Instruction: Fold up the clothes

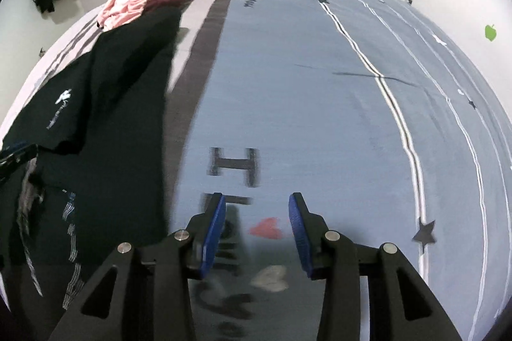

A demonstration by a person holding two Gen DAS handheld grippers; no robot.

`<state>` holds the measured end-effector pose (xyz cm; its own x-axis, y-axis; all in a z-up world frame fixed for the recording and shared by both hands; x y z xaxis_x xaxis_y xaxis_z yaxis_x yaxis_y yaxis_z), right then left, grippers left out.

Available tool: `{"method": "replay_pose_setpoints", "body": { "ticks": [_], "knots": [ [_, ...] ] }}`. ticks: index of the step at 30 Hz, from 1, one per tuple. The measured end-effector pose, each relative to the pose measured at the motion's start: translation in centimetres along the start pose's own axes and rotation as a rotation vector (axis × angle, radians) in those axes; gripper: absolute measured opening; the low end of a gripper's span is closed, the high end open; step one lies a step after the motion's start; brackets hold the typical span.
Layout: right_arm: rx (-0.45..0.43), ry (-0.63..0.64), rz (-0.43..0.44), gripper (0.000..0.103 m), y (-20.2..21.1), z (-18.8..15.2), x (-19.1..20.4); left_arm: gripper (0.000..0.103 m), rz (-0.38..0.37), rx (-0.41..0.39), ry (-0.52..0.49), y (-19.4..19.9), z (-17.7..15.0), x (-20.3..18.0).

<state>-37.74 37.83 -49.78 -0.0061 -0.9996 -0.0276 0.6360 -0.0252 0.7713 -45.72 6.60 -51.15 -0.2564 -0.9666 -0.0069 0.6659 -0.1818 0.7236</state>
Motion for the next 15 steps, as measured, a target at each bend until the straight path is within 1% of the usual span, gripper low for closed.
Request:
{"method": "replay_pose_setpoints", "body": {
  "ticks": [1, 6, 12, 15],
  "knots": [
    [0.001, -0.006, 0.0, 0.037, -0.1, -0.2, -0.8, 0.054, 0.03, 0.015, -0.045, -0.7, -0.4, -0.1],
    [0.018, -0.054, 0.011, 0.038, -1.0, -1.0, -2.8, 0.054, 0.012, -0.007, -0.108, -1.5, -0.3, -0.2],
    [0.034, -0.096, 0.022, 0.038, -1.7, -1.8, -2.9, 0.054, -0.009, -0.059, 0.026, -2.2, 3.4, 1.8],
    [0.036, -0.109, 0.025, 0.038, -2.0, -1.5, -2.5, 0.054, 0.035, -0.057, 0.176, -3.4, 5.0, 5.6]
  ]
}}
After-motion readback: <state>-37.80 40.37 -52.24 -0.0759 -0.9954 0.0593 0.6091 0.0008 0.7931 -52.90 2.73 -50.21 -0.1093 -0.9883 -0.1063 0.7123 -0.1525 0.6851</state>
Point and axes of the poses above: each gripper's, at about its wrist camera, not at the fingertips, and y roughly against the way its jaws point, x to its left, z to its top, the point moved 9 cm from there along -y, roughly the way its jaws point, and after that the axes turned 10 degrees about -x, right-handed, at the moved point
